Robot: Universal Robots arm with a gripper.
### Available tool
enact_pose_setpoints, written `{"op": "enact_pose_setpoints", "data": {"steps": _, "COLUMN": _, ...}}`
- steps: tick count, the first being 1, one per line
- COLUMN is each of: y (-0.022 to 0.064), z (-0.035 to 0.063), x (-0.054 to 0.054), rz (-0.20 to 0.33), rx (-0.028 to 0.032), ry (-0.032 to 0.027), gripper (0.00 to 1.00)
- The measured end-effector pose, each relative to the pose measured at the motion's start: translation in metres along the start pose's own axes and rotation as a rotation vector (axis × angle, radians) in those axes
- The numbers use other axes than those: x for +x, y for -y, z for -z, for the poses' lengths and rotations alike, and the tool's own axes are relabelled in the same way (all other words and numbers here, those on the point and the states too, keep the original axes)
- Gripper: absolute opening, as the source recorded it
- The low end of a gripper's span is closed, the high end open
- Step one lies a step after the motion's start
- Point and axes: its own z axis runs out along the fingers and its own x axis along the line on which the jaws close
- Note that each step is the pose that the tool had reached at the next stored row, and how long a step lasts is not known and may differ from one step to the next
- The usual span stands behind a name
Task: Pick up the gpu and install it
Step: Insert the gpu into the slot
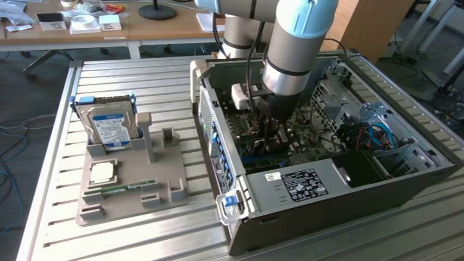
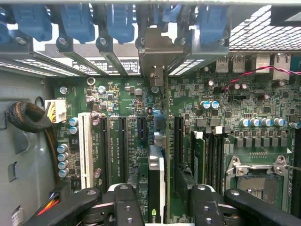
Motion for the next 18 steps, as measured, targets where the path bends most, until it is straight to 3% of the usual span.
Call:
{"op": "enact_pose_setpoints", "data": {"steps": 10, "y": 0.0002, "z": 0.0101, "x": -0.0003, "rz": 0.0, "rx": 0.0, "ry": -0.0006, "gripper": 0.46}}
{"op": "enact_pose_setpoints", "data": {"steps": 18, "y": 0.0002, "z": 0.0102, "x": -0.0003, "rz": 0.0, "rx": 0.0, "ry": -0.0005, "gripper": 0.46}}
